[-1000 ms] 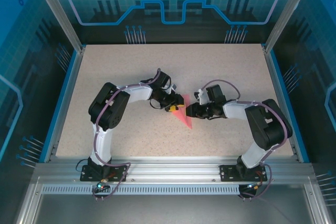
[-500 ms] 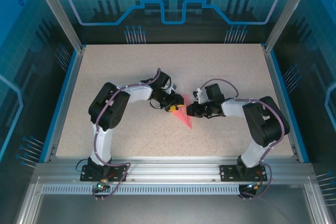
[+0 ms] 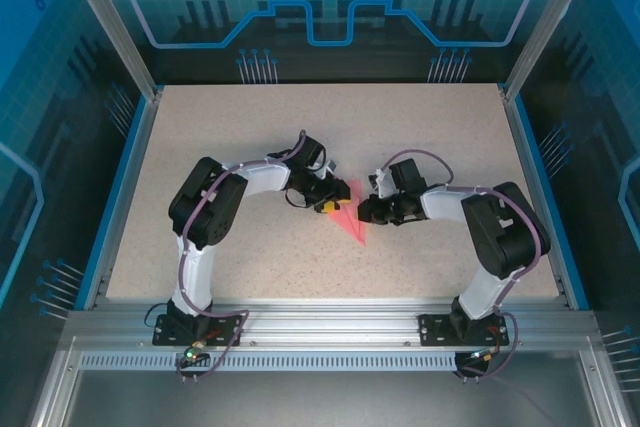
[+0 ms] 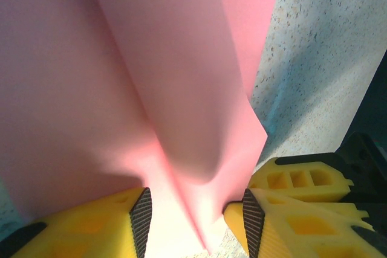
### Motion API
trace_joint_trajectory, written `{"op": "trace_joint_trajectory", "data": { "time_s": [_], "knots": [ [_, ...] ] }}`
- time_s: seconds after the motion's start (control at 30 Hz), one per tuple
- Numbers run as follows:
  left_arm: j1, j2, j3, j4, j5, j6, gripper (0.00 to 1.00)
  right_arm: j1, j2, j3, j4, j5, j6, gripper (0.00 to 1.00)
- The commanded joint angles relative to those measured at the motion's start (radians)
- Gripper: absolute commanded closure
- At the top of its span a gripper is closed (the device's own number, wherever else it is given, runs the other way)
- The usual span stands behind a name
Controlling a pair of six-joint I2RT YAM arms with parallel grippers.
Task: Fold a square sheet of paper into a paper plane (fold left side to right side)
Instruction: Fourth fold the wing at the center of the table.
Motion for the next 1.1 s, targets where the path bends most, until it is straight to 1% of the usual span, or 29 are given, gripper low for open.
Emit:
{"op": "trace_joint_trajectory", "data": {
  "time_s": [0.0, 0.53, 0.77, 1.07],
  "knots": [
    [-0.004, 0.03, 0.013, -0.052, -0.024, -0.01, 0.53, -0.009, 0.02, 0.026, -0.041, 0.023, -0.02, 0.9],
    [-0.004, 0.032, 0.012, -0.053, -0.024, -0.011, 0.53, -0.017, 0.03, 0.051, -0.094, 0.063, -0.044, 0.9],
    [-0.005, 0.033, 0.013, -0.054, -0.023, -0.011, 0.53, -0.018, 0.028, 0.055, -0.09, 0.059, -0.041, 0.89],
    [-0.005, 0.033, 0.012, -0.054, -0.024, -0.011, 0.53, -0.018, 0.028, 0.057, -0.109, 0.083, -0.048, 0.9]
  ]
}}
